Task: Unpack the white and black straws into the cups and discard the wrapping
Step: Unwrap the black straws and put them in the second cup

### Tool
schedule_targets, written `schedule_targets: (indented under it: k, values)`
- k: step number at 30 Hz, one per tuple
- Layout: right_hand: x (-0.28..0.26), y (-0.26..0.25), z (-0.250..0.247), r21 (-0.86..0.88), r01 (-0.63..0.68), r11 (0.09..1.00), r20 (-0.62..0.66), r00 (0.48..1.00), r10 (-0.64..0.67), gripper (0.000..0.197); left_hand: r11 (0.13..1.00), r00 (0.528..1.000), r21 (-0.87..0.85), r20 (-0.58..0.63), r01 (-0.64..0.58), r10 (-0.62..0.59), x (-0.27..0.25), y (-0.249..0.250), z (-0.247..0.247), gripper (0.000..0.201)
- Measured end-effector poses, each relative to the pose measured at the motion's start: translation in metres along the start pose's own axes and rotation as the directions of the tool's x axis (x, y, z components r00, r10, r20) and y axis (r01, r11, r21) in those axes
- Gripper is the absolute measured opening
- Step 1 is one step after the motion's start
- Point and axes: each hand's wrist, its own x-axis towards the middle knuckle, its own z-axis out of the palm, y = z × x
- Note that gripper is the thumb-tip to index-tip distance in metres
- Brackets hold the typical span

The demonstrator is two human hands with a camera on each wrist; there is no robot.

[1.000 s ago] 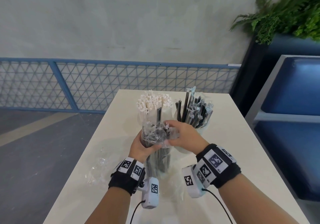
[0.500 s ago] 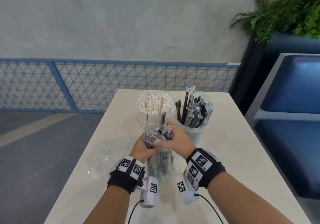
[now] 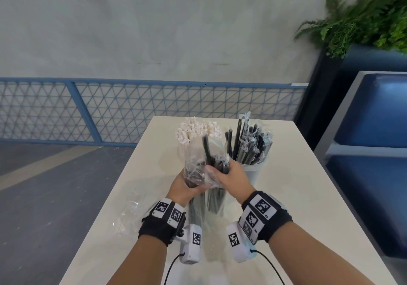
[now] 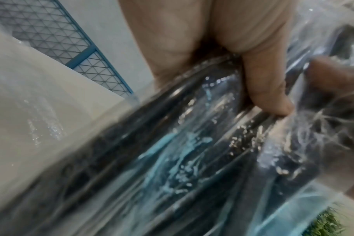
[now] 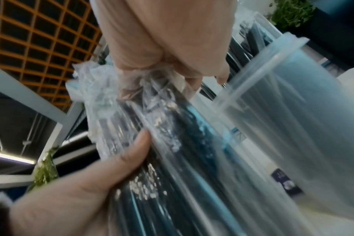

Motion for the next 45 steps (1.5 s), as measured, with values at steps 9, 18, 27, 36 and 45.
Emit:
schedule_targets:
  k: [9,18,27,36,45]
  values:
    - [-0.004,-0.022,-0.030,0.211,-0.021,0.977,0.198,0.980,-0.022,0.016,1.000,1.000,0.003,0.005,0.002,-0.002,0.002,0.000,-0.002,0.049]
    - [-0.003,-0.008,-0.017,0.165,-0.006,0.986,0.069,0.998,-0.006,0.039,0.982,0.982,-0.043,-0.006,-0.186,0.186,0.000,0.047,-0.004,0.065]
    - [-0.005,-0.018,-0.012,0.203,0.045,0.978,0.105,0.992,-0.068,0.016,0.826,0.904,0.491,-0.158,-0.278,0.398,0.011,0.078,-0.002,0.012]
    - [-0.016,-0.025,-0.018,0.210,0.041,0.977,0.210,0.974,-0.086,0.014,0.860,0.858,0.485,-0.361,-0.161,0.364,0.021,0.071,-0.011,0.029]
    - [-0.013,-0.027,-0.024,0.398,-0.019,0.917,0.078,0.997,-0.013,0.005,0.966,0.970,0.087,0.055,-0.242,0.238,0.010,0.064,-0.020,0.080]
